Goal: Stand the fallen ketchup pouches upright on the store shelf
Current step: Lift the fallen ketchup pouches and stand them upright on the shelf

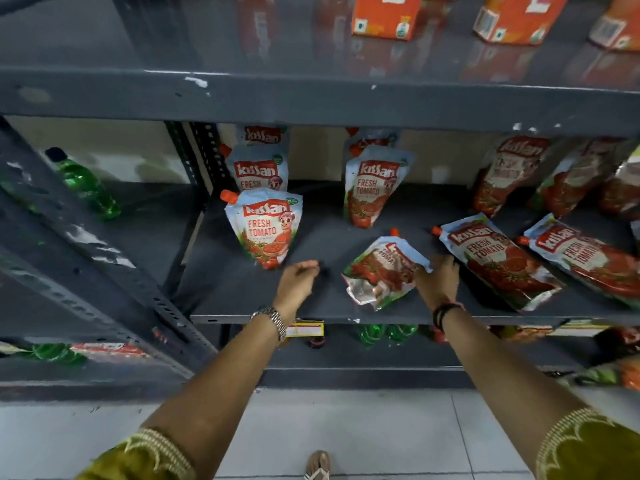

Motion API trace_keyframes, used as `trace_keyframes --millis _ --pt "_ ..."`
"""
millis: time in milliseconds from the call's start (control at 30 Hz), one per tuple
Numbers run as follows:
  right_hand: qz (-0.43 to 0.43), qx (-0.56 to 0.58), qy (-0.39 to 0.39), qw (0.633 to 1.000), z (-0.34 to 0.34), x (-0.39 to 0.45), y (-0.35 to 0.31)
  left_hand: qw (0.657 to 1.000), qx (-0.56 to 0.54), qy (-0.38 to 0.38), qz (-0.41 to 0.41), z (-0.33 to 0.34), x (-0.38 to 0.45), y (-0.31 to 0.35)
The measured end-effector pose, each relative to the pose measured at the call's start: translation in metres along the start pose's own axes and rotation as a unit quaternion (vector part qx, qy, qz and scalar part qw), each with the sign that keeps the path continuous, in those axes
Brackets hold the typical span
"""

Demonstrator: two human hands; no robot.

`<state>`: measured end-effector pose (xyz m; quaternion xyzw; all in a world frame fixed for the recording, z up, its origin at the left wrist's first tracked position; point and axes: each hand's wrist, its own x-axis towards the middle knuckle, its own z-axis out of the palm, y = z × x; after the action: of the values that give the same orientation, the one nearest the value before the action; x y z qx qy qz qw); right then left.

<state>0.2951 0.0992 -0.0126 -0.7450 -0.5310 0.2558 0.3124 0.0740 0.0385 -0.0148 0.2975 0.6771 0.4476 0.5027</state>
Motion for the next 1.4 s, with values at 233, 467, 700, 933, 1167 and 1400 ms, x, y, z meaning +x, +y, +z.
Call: trace_keyframes --millis 233,467,700,933,1167,1400 --pt "0.201 0.188 -0.149 0.950 -0.001 -0.011 0.014 0.985 0.098 -0.130 -0.063 0.059 0.034 0.027" --pt "0.172 0.303 -0.157 0.924 -0.007 0.000 -0.004 0.980 0.005 -0.196 -0.023 0.055 0.027 0.017" --pt "0.006 0.292 -0.107 0.950 -0.016 0.030 -0.044 0.990 -0.073 -0.009 0.123 0.071 0.042 0.045" --pt "-0.017 0.207 -0.144 0.968 -0.001 0.039 -0.051 0.984 -0.026 0.118 0.131 0.080 0.059 0.027" --pt "-0.109 0.043 -0.140 0.983 -0.054 0.068 -0.023 0.962 -0.183 0.203 -0.011 0.100 0.031 0.013" --pt "-0.004 -0.094 -0.072 0.993 -0.142 0.162 0.060 0.953 -0.247 -0.057 -0.168 0.200 -0.026 0.012"
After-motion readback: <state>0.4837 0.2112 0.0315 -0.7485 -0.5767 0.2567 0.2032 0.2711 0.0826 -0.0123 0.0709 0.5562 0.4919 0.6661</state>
